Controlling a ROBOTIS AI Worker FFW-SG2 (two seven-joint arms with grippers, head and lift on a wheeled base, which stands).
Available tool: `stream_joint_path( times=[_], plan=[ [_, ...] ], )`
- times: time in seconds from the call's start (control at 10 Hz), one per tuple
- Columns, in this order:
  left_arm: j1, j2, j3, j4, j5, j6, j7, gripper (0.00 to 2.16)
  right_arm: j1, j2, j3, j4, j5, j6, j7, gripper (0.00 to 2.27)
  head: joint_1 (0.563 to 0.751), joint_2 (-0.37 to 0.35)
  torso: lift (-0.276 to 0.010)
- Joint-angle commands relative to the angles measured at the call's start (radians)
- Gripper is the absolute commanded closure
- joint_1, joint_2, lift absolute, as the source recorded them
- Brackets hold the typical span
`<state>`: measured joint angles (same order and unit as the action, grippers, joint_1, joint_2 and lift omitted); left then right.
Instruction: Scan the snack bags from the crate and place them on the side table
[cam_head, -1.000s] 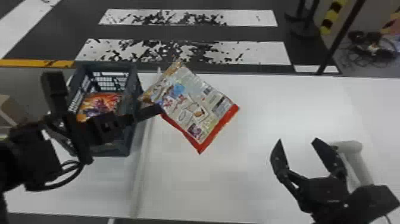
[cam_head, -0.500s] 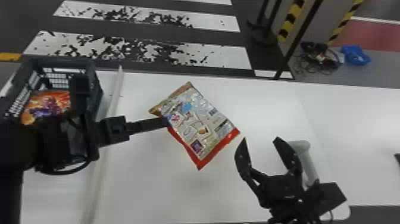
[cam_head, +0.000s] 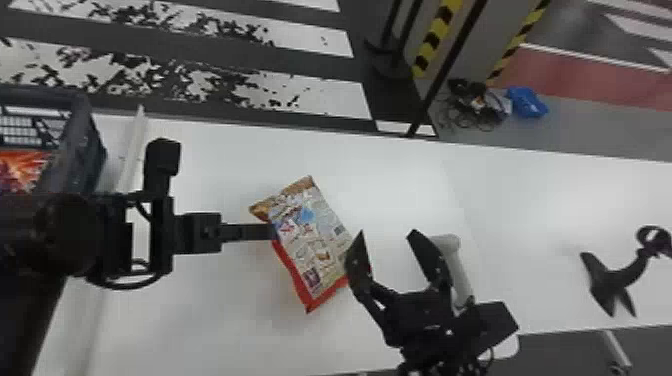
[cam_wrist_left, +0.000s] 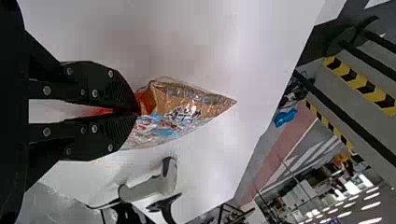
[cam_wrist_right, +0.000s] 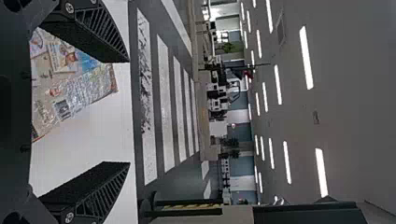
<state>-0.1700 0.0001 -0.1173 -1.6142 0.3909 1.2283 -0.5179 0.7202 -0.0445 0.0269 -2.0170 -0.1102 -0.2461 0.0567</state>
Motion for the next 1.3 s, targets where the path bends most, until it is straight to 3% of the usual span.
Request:
stream_joint_path(
  times=[0.0,0.2,0.3,0.4,0.6,0.7,0.8,0.9,1.2],
  plan=[
    [-0.026,-0.003,-0.082,0.045,-0.061,-0.057,-0.004,0.01,0.005,0.000,0.001,-0.008,0.000,0.000,0.000,0.09,0.695,-0.295,-0.094],
    [-0.019,-0.003,-0.091,0.005,-0.067,-0.072,0.006,0.02,0.013,-0.002,-0.005,-0.014,0.000,0.000,0.000,0.09,0.695,-0.323,-0.094],
    [0.013,-0.003,-0.079,-0.069,-0.081,-0.069,0.024,0.02,0.015,0.000,-0.007,-0.016,0.001,0.000,0.002,0.09,0.695,-0.326,-0.094],
    [0.075,-0.003,-0.073,-0.181,-0.110,-0.072,0.055,0.02,0.013,-0.002,-0.008,-0.016,0.001,0.000,0.006,0.10,0.695,-0.326,-0.094],
    [0.233,-0.003,-0.045,-0.420,-0.231,-0.164,0.078,0.02,0.008,-0.002,-0.008,-0.016,0.009,0.006,0.029,0.61,0.695,-0.299,-0.094],
    [0.319,-0.003,-0.022,-0.513,-0.291,-0.250,0.084,0.03,0.002,-0.002,-0.007,-0.009,0.015,0.012,0.037,0.91,0.695,-0.270,-0.094],
    [0.406,-0.003,0.008,-0.575,-0.305,-0.367,0.088,0.03,-0.002,-0.002,-0.005,-0.003,0.023,0.018,0.051,1.56,0.695,-0.253,-0.094],
    [0.492,-0.003,0.045,-0.612,-0.311,-0.533,0.095,0.03,-0.005,-0.003,-0.004,0.000,0.044,0.031,0.083,1.92,0.695,-0.222,-0.094],
    [0.679,-0.003,0.153,-0.696,-0.348,-0.898,0.116,0.03,-0.025,-0.005,-0.002,0.021,0.098,0.025,0.273,2.21,0.695,-0.076,-0.094]
  ],
)
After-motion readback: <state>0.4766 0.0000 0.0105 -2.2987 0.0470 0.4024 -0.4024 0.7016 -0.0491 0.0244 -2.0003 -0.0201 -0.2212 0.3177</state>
